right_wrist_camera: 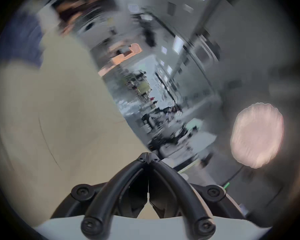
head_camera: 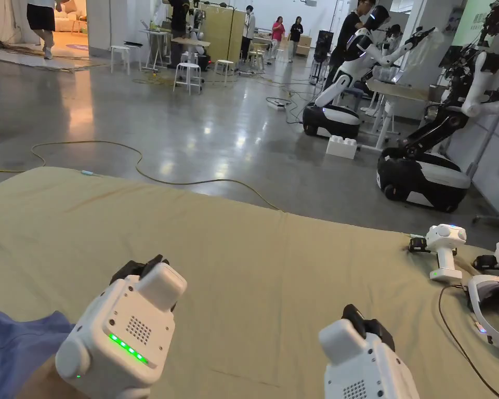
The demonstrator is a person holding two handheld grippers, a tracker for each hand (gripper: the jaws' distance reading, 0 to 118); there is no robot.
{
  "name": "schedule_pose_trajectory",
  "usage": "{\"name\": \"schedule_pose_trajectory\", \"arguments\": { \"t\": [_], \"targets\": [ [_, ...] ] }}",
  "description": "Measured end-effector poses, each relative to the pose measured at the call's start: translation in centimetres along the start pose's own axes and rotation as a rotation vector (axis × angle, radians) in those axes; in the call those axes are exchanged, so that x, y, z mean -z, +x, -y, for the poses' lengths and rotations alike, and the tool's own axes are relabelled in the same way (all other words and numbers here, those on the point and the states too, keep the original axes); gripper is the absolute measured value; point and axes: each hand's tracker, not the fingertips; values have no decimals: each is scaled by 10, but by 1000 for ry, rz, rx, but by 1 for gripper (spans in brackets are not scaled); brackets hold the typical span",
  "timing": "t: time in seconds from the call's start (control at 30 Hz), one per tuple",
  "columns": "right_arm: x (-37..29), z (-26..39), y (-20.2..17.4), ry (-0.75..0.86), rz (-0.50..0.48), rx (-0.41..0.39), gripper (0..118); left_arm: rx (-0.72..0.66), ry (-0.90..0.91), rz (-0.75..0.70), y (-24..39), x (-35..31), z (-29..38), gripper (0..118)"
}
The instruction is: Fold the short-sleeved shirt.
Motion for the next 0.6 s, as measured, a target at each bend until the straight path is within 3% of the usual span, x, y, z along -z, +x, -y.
{"name": "schedule_pose_trajectory", "arguments": {
  "t": [0.1,0.13,0.2,0.3,0.43,0.6],
  "targets": [
    [-2,-4,24,-90,4,466,0,-442,18,59,-17,-4,4,9],
    [-1,-2,30,-112,24,577,0,-574,25,78,-21,-5,7,9],
    [-2,2,34,-126,40,704,0,-713,33,51,-24,-6,10,9],
    [-8,2,33,-101,77,745,0,-780,36,52,-29,-6,11,9],
    [-16,1,38,-95,98,798,0,-678,37,58,-28,-7,5,9],
    [-18,-7,38,-82,82,724,0,-595,15,96,-33,-10,2,9]
  ]
}}
